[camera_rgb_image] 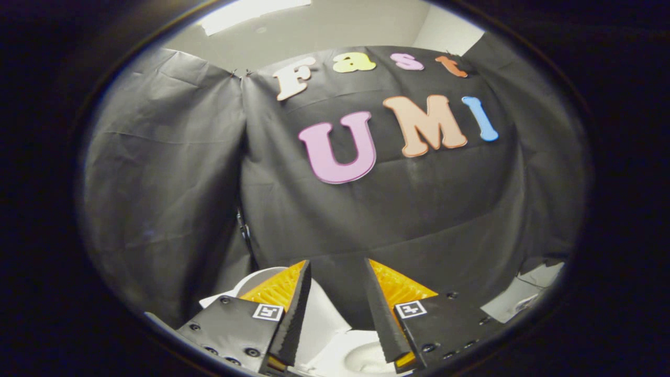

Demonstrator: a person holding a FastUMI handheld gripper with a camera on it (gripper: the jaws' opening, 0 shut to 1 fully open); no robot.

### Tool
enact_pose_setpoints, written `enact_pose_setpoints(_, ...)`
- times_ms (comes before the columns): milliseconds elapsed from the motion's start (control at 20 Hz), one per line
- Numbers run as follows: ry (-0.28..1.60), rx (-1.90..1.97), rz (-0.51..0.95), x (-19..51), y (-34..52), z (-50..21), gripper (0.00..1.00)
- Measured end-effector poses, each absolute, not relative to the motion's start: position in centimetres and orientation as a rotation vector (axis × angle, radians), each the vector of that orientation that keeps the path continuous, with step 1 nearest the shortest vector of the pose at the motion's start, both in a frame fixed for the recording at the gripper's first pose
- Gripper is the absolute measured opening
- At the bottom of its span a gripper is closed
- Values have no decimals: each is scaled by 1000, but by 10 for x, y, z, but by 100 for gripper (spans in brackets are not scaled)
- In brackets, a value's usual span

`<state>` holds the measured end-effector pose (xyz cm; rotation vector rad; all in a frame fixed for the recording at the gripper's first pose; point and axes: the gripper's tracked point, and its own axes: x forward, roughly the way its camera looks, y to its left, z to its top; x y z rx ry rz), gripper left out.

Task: Open the toilet lid.

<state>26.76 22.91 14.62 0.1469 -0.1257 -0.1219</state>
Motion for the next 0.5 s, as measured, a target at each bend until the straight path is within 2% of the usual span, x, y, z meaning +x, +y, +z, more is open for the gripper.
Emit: enact_pose_setpoints(500,-126,75,-228,217,106,132,63)
